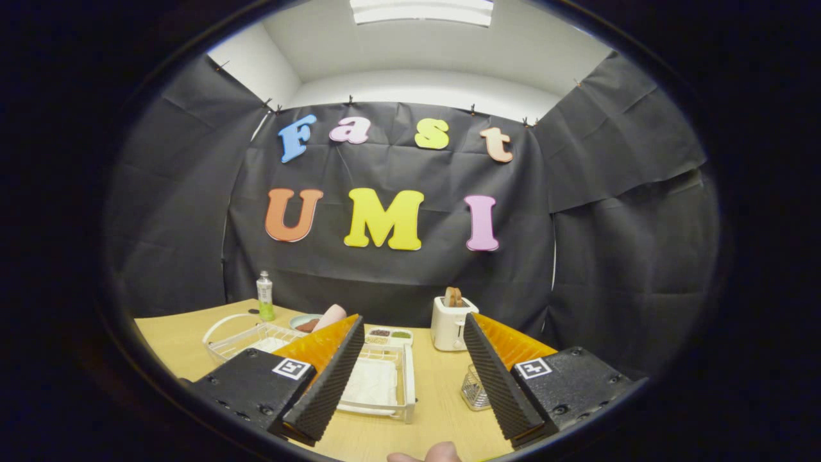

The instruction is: Take the plate from the dish rack, then take the spoon from the basket and place it into the plate.

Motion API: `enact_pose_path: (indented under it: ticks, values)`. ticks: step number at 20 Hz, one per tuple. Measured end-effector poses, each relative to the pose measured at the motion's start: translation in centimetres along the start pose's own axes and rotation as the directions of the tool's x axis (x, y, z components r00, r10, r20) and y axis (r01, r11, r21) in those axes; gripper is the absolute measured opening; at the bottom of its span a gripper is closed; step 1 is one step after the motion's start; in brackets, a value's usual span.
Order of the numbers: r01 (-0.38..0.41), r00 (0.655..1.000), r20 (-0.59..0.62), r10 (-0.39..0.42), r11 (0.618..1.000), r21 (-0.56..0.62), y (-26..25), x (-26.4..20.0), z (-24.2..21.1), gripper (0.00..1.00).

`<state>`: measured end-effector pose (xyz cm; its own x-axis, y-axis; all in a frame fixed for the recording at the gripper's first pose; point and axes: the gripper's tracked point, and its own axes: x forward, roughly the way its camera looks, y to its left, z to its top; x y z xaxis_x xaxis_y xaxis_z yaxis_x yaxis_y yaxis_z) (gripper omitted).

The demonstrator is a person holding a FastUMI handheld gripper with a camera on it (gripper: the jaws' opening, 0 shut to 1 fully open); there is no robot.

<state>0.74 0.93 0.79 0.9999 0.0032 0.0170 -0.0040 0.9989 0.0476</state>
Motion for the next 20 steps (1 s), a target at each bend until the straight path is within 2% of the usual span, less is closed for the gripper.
enact_pose_path:
  ticks: [3,9,13,17,20]
  values:
    - [0.021,1.0,-0.004,-0.021,1.0,-0.023,-0.3,0.2,0.1,1.0]
    - [-0.008,1.0,-0.016,0.008,1.0,-0.014,0.5,0.1,0.6,1.0]
    - [-0.059,0.998,-0.038,0.058,0.998,-0.023,1.6,0.7,2.5,1.0]
    - [-0.148,0.981,-0.129,0.142,0.988,-0.038,3.5,2.2,4.1,1.0]
    - [-0.163,0.974,-0.174,0.144,0.982,-0.096,4.3,4.1,6.0,1.0]
